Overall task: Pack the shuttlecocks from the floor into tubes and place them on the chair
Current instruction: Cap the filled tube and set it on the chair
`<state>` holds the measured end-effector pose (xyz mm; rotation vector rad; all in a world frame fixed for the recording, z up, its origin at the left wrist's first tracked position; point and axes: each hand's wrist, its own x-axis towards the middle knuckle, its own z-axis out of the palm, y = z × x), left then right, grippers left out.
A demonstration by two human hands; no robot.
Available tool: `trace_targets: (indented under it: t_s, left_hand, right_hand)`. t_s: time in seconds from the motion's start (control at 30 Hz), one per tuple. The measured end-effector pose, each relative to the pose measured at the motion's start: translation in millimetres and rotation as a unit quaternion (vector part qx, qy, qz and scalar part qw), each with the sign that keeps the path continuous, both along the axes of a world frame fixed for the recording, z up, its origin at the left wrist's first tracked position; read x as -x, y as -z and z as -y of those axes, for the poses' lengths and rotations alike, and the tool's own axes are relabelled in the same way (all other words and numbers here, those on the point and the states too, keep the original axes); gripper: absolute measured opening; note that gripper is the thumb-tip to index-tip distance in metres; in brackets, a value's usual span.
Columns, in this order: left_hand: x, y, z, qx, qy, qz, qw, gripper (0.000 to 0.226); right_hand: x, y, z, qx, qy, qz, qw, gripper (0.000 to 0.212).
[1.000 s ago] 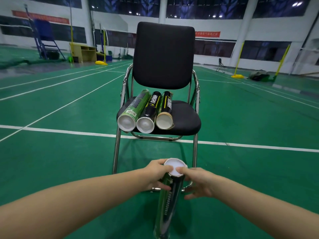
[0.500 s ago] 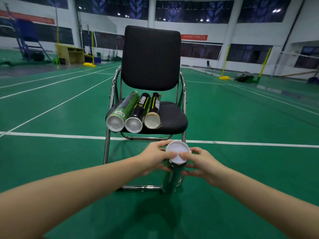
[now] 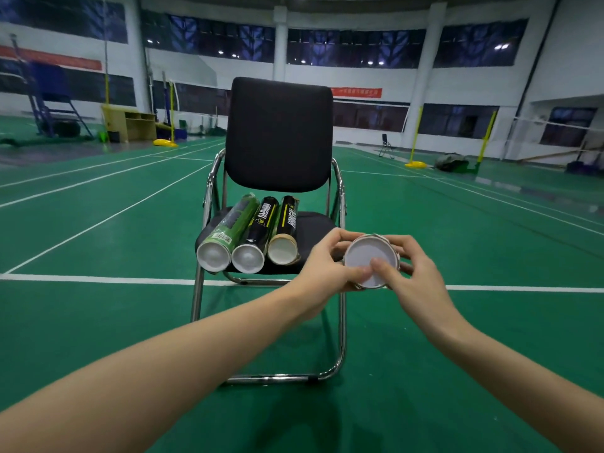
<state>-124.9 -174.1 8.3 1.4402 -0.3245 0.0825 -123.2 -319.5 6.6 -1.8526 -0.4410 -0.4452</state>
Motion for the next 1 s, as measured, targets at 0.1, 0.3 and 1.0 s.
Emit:
trace_targets:
  t_s: [0.1,0.3,1.0]
  left_hand:
    - [-2,1,-4,-0.021,-0.031,0.018,0.999,0.036]
    - [0,12,-12,-0.062,-0.060,0.052,0.995,0.034]
    - [-17,14,-48,0.025,-0.157,-0.024,0.987,0.037]
  right_hand:
    - [-4,3,-7,-0.013,-0.018,0.002,1.000,0.023]
    - [-5,13,-15,0.013,-0.016,0.032,0.999,0.024]
    - [-41,0,-57,-0.072,-0.117,-0.110,0.985,0.024]
